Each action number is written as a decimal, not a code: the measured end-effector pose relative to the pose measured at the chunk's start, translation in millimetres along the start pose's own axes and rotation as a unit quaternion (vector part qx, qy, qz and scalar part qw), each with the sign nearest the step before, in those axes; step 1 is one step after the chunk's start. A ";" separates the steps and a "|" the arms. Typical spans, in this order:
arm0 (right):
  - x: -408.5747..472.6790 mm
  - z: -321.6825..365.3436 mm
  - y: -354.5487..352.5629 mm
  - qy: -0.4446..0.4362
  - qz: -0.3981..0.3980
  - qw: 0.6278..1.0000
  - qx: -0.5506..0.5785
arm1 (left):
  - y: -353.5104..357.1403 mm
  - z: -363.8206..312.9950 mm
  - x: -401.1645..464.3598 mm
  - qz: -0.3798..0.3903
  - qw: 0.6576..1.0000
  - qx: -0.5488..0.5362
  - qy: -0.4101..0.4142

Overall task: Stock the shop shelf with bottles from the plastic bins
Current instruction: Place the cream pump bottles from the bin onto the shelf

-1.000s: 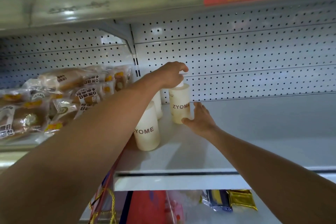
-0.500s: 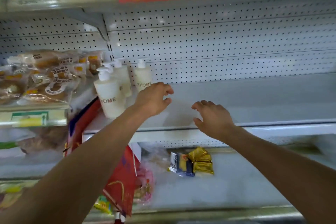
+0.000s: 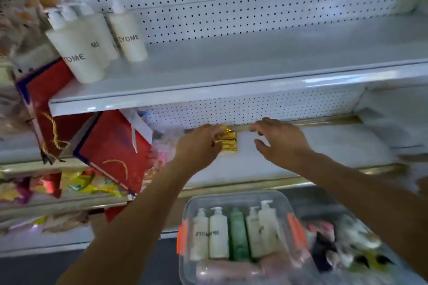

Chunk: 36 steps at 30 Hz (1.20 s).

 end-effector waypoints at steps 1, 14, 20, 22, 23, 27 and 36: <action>-9.7 -9.3 11.7 0.018 0.024 1.000 0.010 | 17.4 -5.4 -7.0 0.020 1.000 -0.019 -0.011; -123.7 -135.7 213.9 0.284 0.216 0.927 0.117 | 252.6 -62.1 -55.8 0.320 0.881 -0.313 -0.155; -159.7 -168.4 285.1 0.390 0.260 0.871 0.146 | 340.5 -74.5 -69.2 0.382 0.778 -0.414 -0.279; -162.6 -172.3 302.9 0.410 0.252 0.862 0.159 | 366.2 -80.1 -71.3 0.393 0.741 -0.445 -0.313; -163.5 -173.2 310.7 0.422 0.245 0.857 0.164 | 376.6 -83.3 -72.2 0.391 0.727 -0.459 -0.329; -163.5 -178.1 331.0 0.452 0.217 0.850 0.163 | 398.1 -97.6 -71.0 0.366 0.646 -0.543 -0.392; -154.5 -180.4 335.1 0.466 0.214 0.824 0.240 | 404.8 -89.4 -66.5 0.356 0.589 -0.601 -0.407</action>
Point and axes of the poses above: each hand's wrist, its own x-axis towards the middle knuckle, its own y-axis out of the palm, z = x × y, the point moved 5 cm from there along x, towards the middle knuckle, and after that the axes turned 13 degrees about x, right-handed, at the moved point
